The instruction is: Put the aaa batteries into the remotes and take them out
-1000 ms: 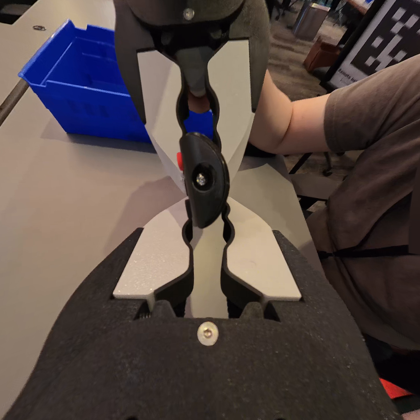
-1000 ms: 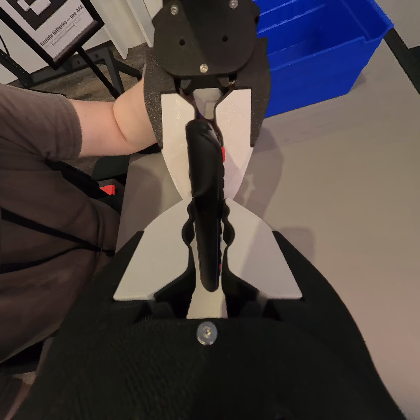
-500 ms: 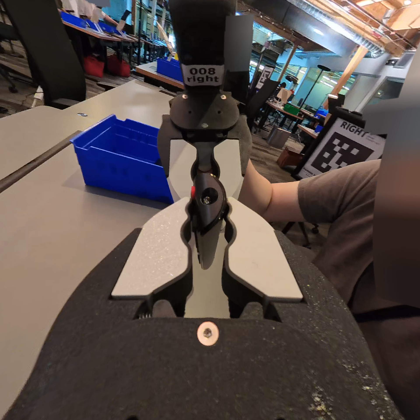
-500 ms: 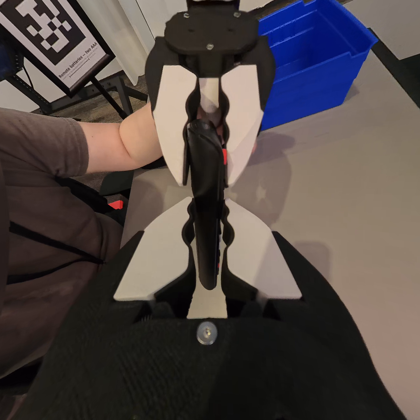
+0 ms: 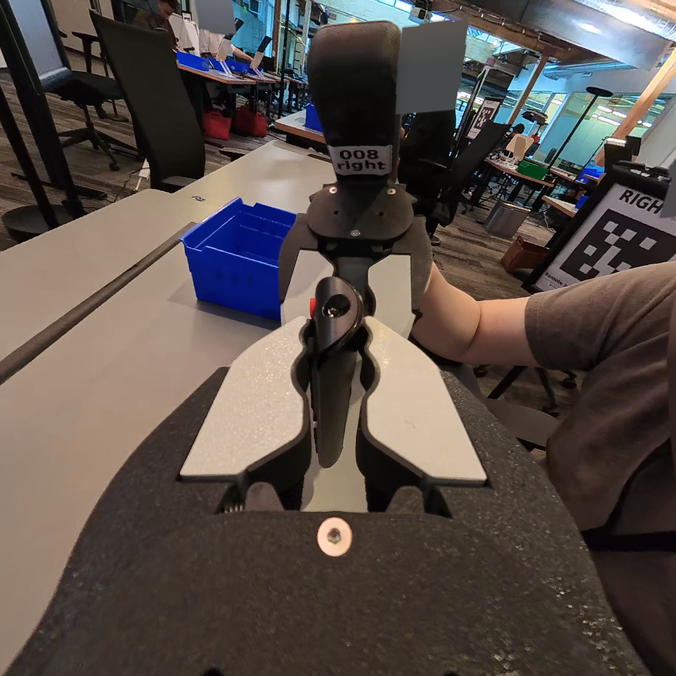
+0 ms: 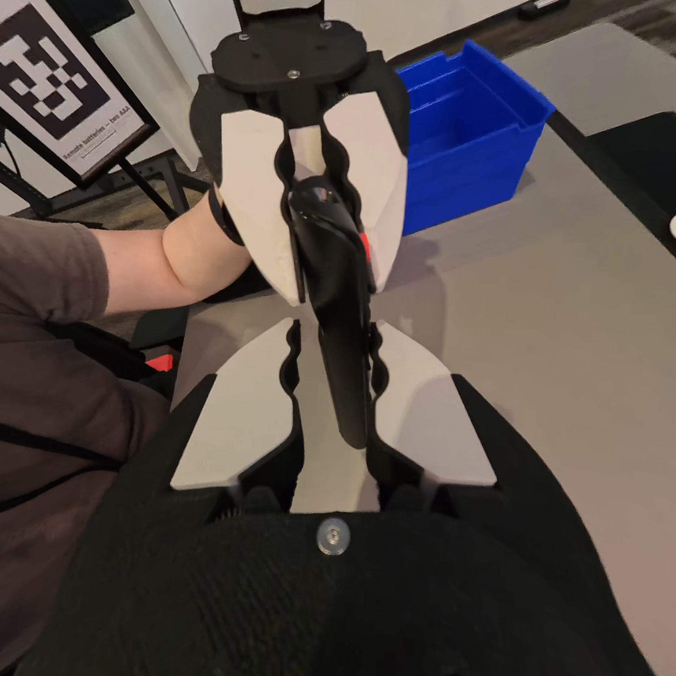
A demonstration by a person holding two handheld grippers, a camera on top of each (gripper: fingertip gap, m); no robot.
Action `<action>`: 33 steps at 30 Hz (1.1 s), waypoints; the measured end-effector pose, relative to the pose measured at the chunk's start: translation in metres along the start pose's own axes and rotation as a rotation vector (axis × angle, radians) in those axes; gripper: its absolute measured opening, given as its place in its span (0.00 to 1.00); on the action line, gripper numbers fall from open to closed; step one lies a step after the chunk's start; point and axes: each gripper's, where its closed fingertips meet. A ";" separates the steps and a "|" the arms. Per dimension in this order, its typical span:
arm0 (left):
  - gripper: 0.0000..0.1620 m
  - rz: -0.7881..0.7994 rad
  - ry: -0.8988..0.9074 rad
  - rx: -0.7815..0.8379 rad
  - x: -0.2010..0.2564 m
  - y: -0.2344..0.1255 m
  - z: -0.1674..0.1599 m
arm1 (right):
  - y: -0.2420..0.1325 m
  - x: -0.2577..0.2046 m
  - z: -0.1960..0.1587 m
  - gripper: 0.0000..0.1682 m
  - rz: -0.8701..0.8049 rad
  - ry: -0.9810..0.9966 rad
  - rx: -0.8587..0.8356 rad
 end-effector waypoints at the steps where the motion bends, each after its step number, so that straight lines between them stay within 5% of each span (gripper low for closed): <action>1: 0.14 0.002 0.000 -0.001 0.000 -0.001 0.000 | -0.001 0.002 0.002 0.21 -0.021 -0.006 0.013; 13: 0.14 0.011 -0.046 0.042 -0.003 -0.006 0.007 | -0.009 0.006 0.014 0.16 -0.102 -0.023 0.090; 33: 0.14 0.054 -0.017 0.005 0.008 0.006 0.006 | -0.003 -0.003 0.000 0.14 -0.087 -0.053 -0.010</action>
Point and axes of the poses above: each gripper's, where its closed fingertips meet, y out along the fingers, z out of its top, x = y × z across the jaws, and after that the axes turned 8 degrees about -x, right-handed
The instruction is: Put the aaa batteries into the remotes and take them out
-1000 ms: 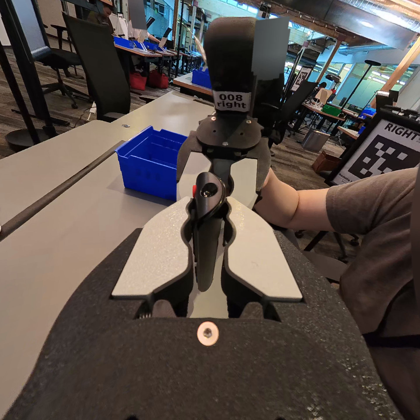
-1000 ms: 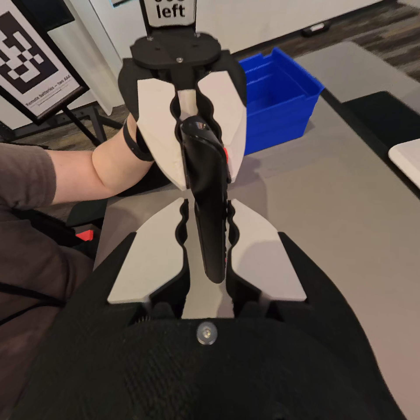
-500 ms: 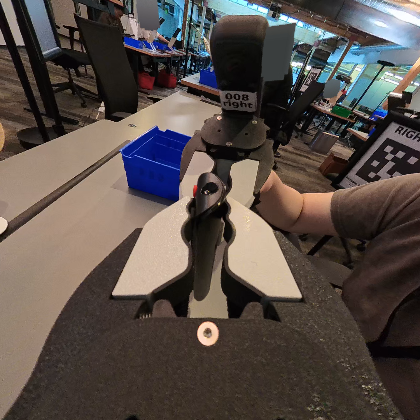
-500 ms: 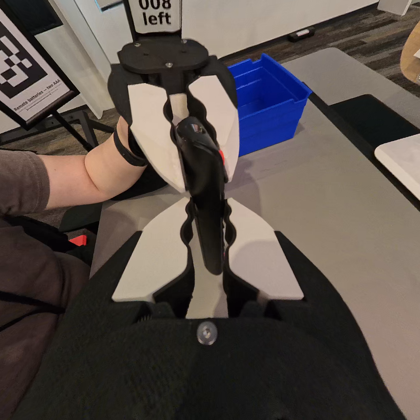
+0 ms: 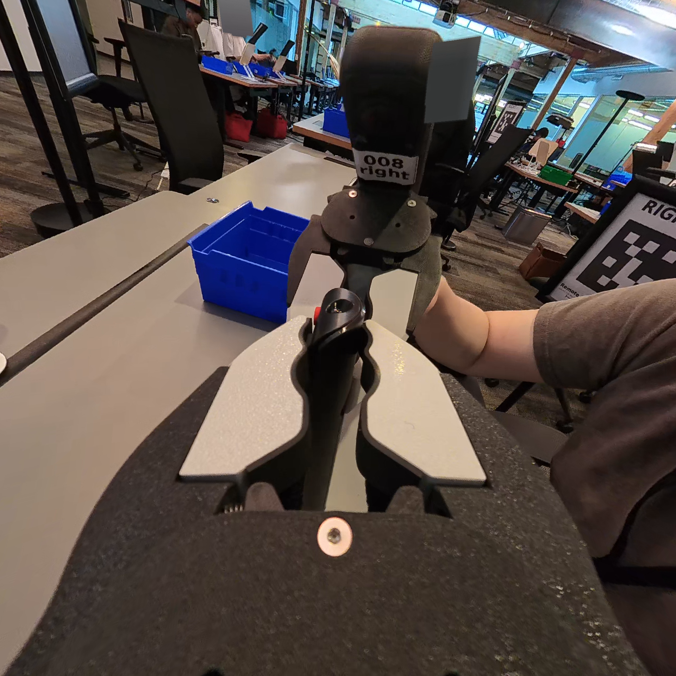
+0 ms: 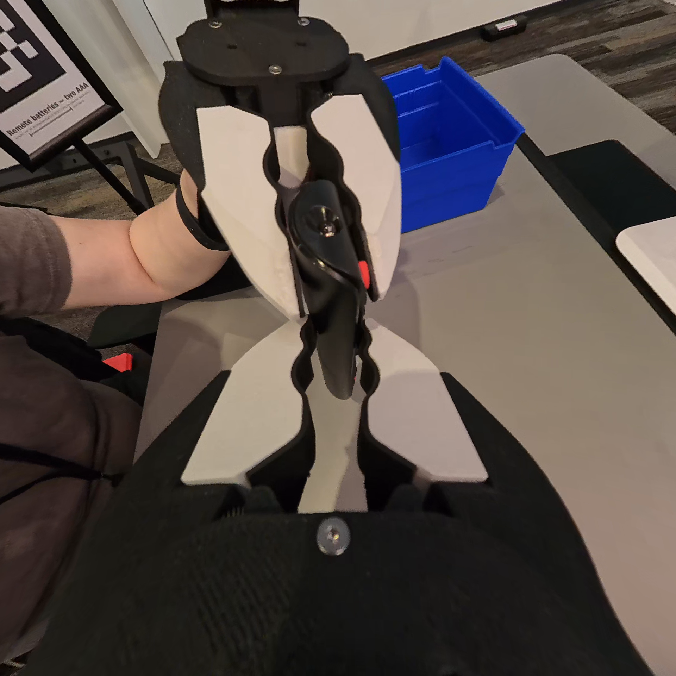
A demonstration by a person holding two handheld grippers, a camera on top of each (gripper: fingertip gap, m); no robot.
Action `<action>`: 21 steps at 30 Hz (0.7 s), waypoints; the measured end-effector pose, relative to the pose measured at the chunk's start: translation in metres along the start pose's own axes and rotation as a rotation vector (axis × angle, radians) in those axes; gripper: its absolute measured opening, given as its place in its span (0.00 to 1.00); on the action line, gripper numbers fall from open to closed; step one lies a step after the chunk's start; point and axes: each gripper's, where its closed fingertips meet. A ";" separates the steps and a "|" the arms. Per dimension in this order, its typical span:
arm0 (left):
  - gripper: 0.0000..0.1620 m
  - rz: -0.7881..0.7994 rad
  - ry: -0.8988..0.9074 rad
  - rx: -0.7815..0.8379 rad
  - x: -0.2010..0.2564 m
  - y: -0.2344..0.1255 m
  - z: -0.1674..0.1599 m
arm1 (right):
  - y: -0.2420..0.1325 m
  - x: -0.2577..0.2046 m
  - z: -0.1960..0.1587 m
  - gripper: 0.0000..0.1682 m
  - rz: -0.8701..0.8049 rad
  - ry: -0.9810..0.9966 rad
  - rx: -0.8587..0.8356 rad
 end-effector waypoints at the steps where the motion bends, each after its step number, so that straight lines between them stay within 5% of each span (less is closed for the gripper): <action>1: 0.14 -0.001 -0.002 -0.003 0.000 0.000 -0.001 | 0.000 0.000 0.000 0.15 -0.003 -0.001 -0.002; 9: 0.15 -0.015 -0.027 0.015 -0.002 0.001 0.000 | 0.003 0.004 -0.001 0.15 -0.031 -0.010 -0.003; 12: 0.14 -0.015 -0.037 0.081 -0.008 -0.010 0.008 | 0.002 0.005 0.012 0.16 -0.005 -0.035 0.119; 13: 0.14 -0.049 -0.066 0.126 -0.006 -0.017 0.015 | 0.001 0.004 0.016 0.18 0.028 -0.021 0.160; 16: 0.14 -0.075 -0.108 0.243 -0.007 -0.040 0.032 | 0.008 0.009 0.019 0.45 0.102 0.035 0.232; 21: 0.14 0.011 -0.119 0.432 -0.021 -0.075 0.052 | 0.022 0.006 0.032 0.48 0.388 0.232 0.551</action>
Point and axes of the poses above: each gripper's, where its closed fingertips meet, y out along the fingers, z out of its top, x = y × z across the jaws, and after that the axes turned 8 degrees about -x, right-handed
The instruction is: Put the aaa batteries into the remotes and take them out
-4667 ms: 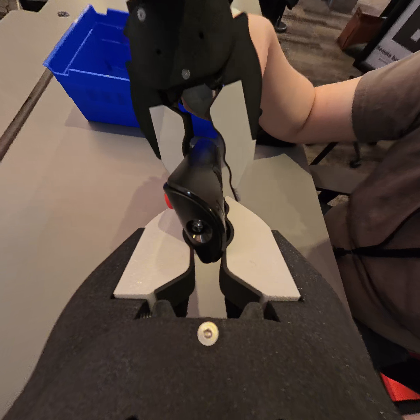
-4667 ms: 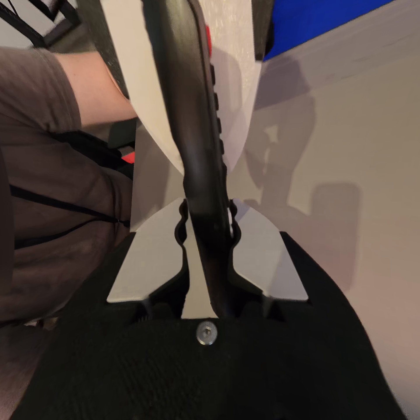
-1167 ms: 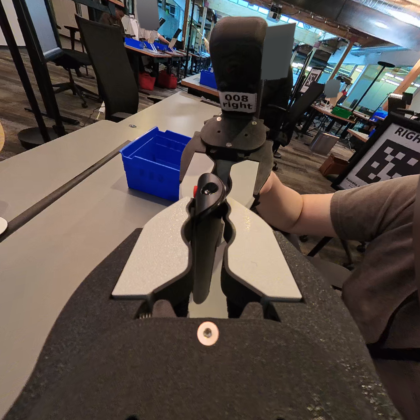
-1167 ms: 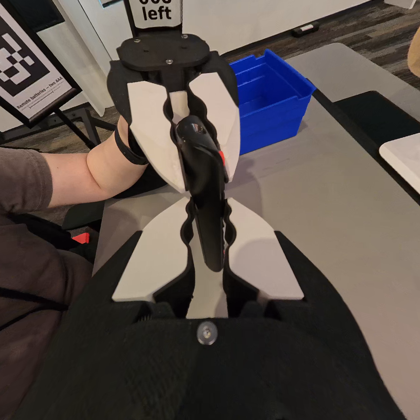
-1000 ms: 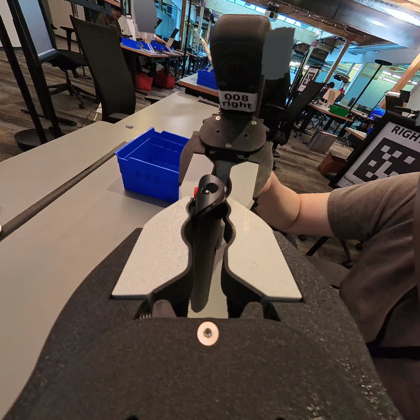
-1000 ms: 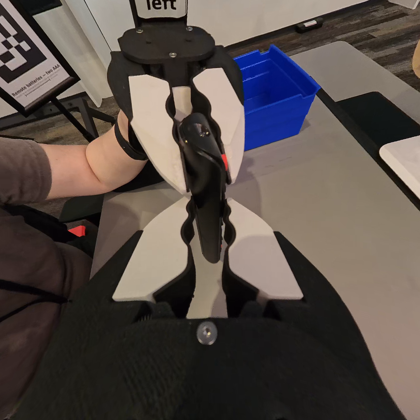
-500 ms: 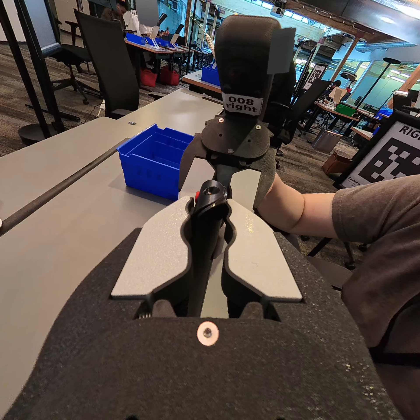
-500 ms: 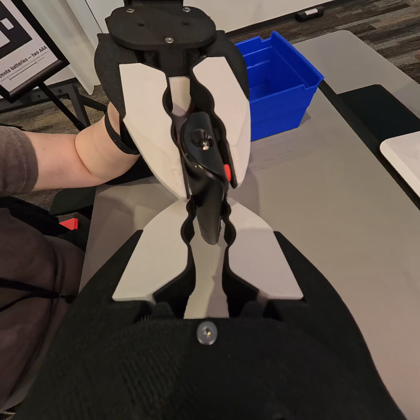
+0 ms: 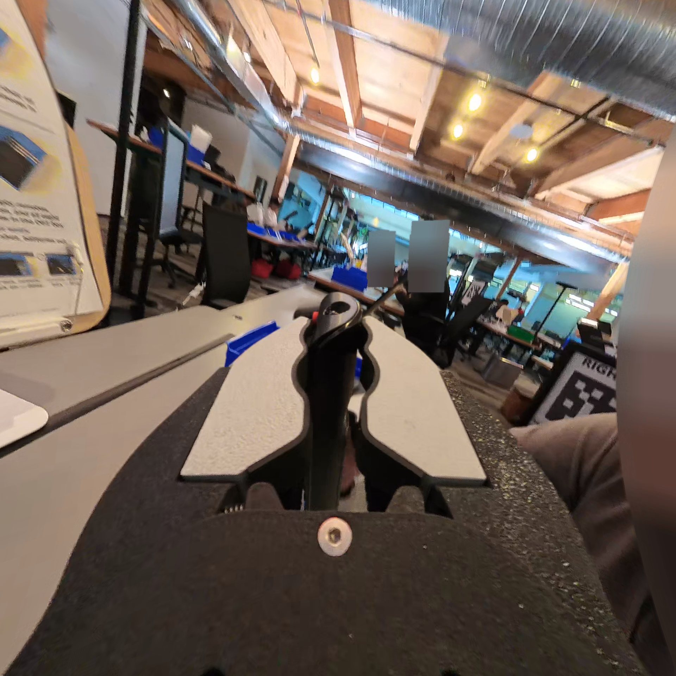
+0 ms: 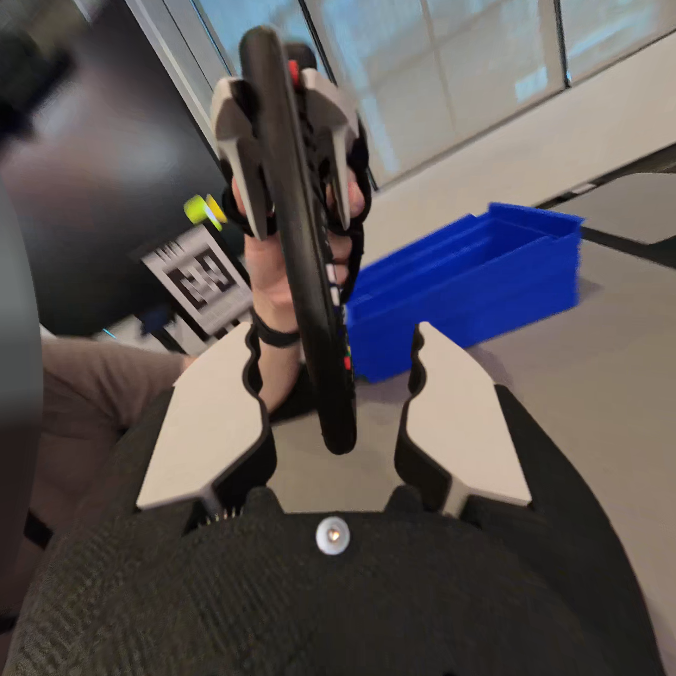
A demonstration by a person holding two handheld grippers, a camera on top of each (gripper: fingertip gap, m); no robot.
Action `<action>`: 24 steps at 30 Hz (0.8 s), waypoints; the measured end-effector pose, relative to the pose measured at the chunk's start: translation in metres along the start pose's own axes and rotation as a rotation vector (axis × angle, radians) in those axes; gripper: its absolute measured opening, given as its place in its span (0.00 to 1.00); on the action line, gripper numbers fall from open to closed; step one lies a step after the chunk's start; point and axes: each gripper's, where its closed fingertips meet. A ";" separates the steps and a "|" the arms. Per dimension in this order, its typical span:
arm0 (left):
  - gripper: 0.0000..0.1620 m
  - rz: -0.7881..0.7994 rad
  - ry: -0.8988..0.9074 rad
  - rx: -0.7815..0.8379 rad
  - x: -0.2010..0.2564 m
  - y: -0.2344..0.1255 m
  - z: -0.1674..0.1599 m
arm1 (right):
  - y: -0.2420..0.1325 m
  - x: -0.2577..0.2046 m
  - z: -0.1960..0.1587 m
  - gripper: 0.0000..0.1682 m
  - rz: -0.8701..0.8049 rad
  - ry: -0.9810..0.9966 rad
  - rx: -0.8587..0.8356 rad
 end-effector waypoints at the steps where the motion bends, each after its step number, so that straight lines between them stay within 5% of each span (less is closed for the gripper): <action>1: 0.14 0.011 -0.003 0.033 -0.002 -0.003 0.005 | 0.002 0.000 -0.001 0.48 0.055 0.063 0.060; 4: 0.14 0.042 0.010 0.070 -0.007 -0.008 0.010 | 0.006 0.005 -0.005 0.45 0.140 0.192 0.184; 8: 0.14 0.052 0.039 0.099 -0.007 -0.010 0.014 | 0.003 0.005 -0.007 0.18 0.148 0.193 0.236; 14: 0.22 -0.038 0.099 -0.040 0.000 -0.030 0.014 | -0.031 -0.016 0.028 0.14 0.172 0.062 0.190; 19: 0.35 0.116 0.302 -0.348 -0.020 -0.038 -0.023 | -0.052 -0.025 0.036 0.14 0.076 0.051 -0.053; 24: 0.34 0.006 0.326 -0.465 -0.005 -0.015 -0.054 | -0.062 -0.022 0.028 0.14 0.004 0.084 -0.179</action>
Point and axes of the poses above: each gripper's, where its closed fingertips meet, y out along the fingers, z out of its top, x = y × z across the jaws, and after that the axes turned 8 degrees about -x, right-handed
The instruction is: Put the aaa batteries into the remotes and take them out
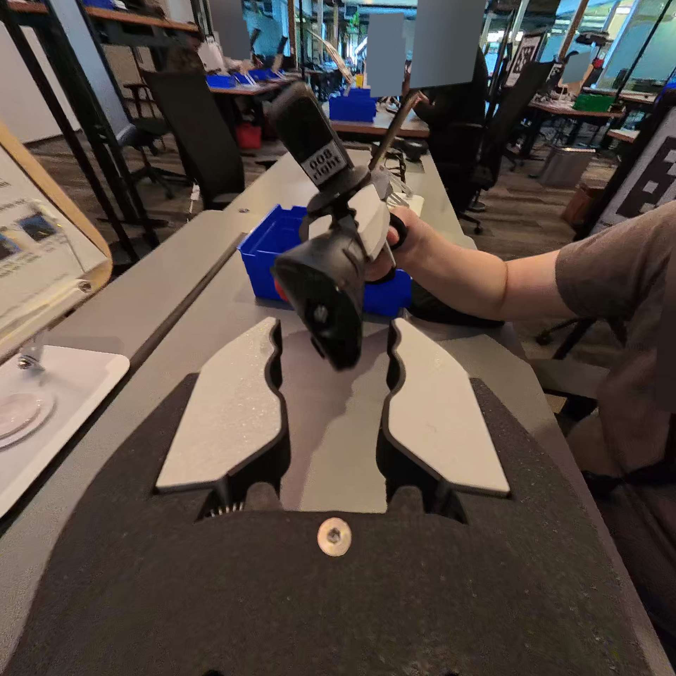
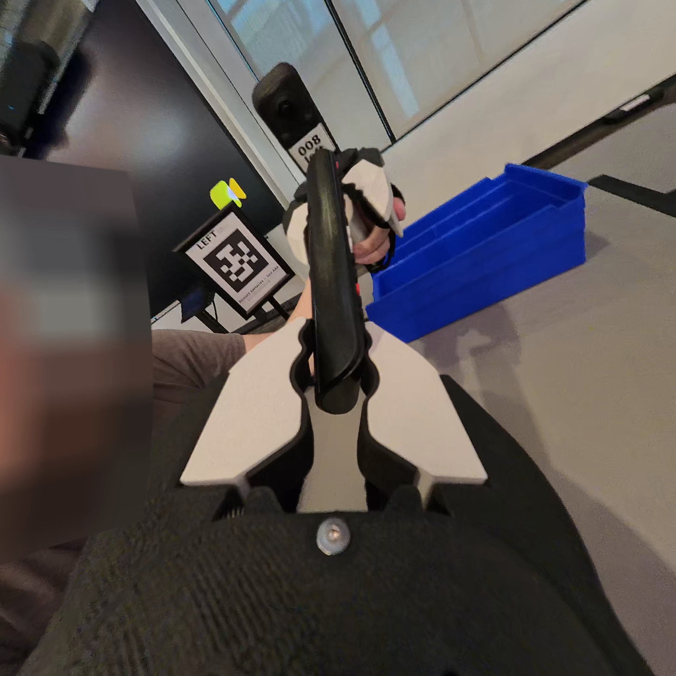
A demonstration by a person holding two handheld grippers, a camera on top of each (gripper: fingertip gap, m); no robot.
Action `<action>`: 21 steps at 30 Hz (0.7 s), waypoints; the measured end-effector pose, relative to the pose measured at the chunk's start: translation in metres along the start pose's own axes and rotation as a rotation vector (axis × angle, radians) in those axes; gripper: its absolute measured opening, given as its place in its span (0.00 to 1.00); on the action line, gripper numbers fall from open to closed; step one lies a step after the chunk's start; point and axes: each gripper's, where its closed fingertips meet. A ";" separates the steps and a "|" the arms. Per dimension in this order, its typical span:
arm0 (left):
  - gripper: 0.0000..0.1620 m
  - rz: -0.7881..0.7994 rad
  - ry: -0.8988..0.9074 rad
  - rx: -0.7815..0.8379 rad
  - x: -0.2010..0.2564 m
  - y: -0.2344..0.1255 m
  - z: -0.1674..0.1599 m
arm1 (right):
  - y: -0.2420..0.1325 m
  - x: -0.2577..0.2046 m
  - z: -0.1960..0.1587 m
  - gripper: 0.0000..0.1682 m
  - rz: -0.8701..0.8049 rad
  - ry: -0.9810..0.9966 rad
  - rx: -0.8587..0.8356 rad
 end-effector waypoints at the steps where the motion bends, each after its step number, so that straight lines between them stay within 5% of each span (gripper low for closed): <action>1: 0.32 0.001 0.006 -0.018 0.000 0.006 -0.003 | 0.000 0.001 -0.002 0.14 -0.007 0.002 -0.015; 21: 0.22 -0.061 -0.093 -0.059 -0.003 0.046 -0.020 | 0.002 0.016 -0.014 0.14 -0.018 0.105 -0.069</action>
Point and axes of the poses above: each gripper's, where its closed fingertips meet, y out along the fingers, z out of its top, x = y × z across the jaws, and after that the axes turned 8 degrees about -x, right-handed
